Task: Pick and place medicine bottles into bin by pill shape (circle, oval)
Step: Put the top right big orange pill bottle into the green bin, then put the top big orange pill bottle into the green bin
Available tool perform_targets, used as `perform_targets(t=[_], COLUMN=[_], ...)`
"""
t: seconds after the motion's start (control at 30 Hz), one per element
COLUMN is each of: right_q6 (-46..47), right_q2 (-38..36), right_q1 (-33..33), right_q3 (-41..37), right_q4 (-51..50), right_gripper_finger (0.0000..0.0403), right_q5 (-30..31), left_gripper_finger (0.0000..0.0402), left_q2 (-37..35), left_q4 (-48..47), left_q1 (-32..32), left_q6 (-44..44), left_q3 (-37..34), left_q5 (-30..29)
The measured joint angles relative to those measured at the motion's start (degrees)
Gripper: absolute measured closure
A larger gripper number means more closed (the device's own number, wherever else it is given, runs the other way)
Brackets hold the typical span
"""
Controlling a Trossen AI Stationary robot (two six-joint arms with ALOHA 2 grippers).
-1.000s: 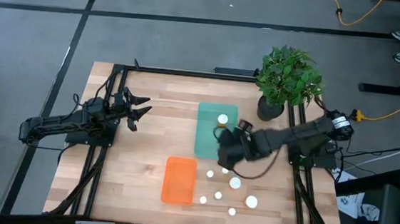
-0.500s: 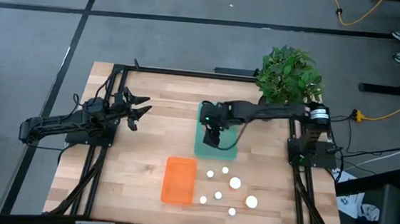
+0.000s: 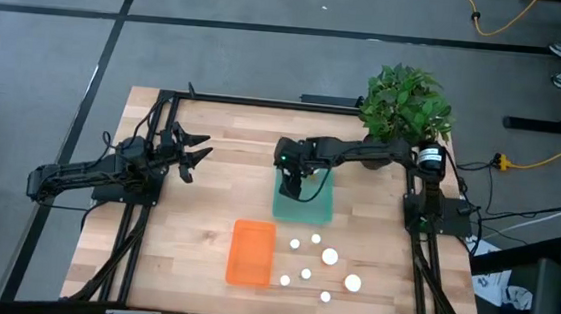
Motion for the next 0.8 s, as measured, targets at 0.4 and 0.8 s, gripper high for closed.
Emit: perform_targets(t=[0.4,0.8], right_q6=[0.21,6.66], right_q2=[-0.19,-0.19], right_q1=[-0.09,1.36], right_q3=[0.44,19.29], right_q4=[-0.45,-23.54], right_gripper_finger=[0.0149,0.0148], right_q5=[0.04,0.42], left_gripper_finger=[0.0224,0.0224], left_q2=[0.00,-0.02], left_q4=[-0.04,-0.06], left_q1=[0.00,0.00], left_q6=[0.02,0.02], left_q3=[0.00,-0.02], left_q5=[0.00,0.00])
